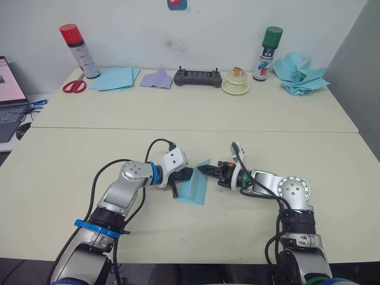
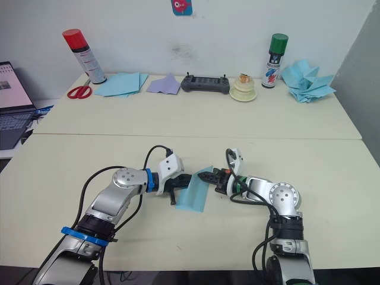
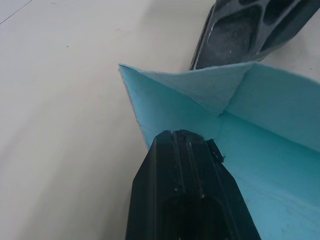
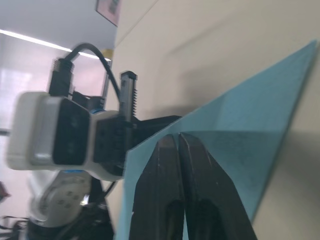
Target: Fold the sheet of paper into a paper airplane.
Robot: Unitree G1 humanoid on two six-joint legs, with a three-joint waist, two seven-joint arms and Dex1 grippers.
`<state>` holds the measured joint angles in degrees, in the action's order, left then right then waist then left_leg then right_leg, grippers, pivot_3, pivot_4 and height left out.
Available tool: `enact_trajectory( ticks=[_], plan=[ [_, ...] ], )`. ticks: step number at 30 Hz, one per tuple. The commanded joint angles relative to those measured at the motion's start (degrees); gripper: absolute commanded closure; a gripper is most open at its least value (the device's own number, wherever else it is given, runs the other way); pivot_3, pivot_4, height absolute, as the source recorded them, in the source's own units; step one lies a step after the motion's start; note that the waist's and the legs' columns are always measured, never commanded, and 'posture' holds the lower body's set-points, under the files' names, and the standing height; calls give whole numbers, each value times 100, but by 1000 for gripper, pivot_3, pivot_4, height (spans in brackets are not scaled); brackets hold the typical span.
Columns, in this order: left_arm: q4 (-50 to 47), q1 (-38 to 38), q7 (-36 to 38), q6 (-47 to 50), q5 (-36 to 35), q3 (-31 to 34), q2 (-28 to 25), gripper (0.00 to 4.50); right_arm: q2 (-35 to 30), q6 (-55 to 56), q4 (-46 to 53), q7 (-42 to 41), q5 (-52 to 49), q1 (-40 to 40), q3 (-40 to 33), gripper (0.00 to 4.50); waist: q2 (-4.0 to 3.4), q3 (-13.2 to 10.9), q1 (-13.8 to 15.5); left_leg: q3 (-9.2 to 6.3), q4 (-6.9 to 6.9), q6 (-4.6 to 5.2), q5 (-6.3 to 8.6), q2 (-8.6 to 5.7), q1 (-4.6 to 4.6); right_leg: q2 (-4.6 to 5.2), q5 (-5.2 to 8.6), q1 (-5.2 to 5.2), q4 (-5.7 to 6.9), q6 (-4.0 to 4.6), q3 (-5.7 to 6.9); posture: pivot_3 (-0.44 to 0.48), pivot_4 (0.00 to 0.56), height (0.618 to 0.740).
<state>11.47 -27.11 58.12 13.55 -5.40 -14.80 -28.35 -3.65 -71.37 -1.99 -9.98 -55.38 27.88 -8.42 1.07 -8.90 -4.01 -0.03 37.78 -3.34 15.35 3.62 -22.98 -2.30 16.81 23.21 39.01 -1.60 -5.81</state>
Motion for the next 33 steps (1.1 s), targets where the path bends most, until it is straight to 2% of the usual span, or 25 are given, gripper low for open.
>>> enact_trajectory(
  ticks=[1, 7, 14, 20, 24, 30, 33],
  plan=[
    [205, 121, 2, 101, 191, -125, -89, 4500, -367, 1067, 449, -922, 867, 22, 931, 4473, 0, 0, -4, 0, 0, 0, 0, -1, 0, 0, 0, 0, 0, 0, 0, 0, 150, 740],
    [225, 115, 54, 130, 158, -70, -179, 4500, -942, 2538, 472, -1977, 2189, -123, 2140, 4473, 1, 0, -5, 0, 1, 0, 0, 0, 0, 0, 0, 0, 0, -1, 0, 0, 150, 740],
    [124, 69, 231, 376, -91, 211, -461, 4500, -1243, 3540, 57, -2564, 3363, -70, 2911, 4473, 2, -1, -48, 0, 2, 0, 0, 1, 3, -2, 0, 0, 2, 0, -1, 0, 150, 740],
    [-138, -55, 468, 699, -489, 651, -903, 4500, -1169, 3604, -179, -2665, 3742, -19, 2952, 4473, 4, -6, -69, -3, 2, 0, 0, 6, 3, -8, 0, 2, 4, 1, 0, 0, 150, 740],
    [-499, -137, 396, 845, -759, 889, -836, 4500, -1133, 3546, -184, -2697, 3825, -31, 2904, 4473, 8, -11, -60, -3, 3, 0, 0, 5, 2, -6, 0, 2, 3, 1, -1, 0, 150, 740],
    [-902, -47, 211, 978, -706, 491, -311, 4500, -1093, 3455, -192, -2761, 3885, -58, 2781, 4473, 8, -11, -23, 1, 7, -1, 0, 0, 0, 1, -3, 0, 3, 6, -1, 0, 150, 740],
    [-709, -8, 67, 708, -233, 140, -345, 4500, -1077, 3354, -123, -2750, 3863, -69, 2696, 4473, 8, -11, -24, -1, 6, -1, 0, 2, 2, -3, -5, 1, 6, 10, -1, 0, 150, 740]
  ],
)
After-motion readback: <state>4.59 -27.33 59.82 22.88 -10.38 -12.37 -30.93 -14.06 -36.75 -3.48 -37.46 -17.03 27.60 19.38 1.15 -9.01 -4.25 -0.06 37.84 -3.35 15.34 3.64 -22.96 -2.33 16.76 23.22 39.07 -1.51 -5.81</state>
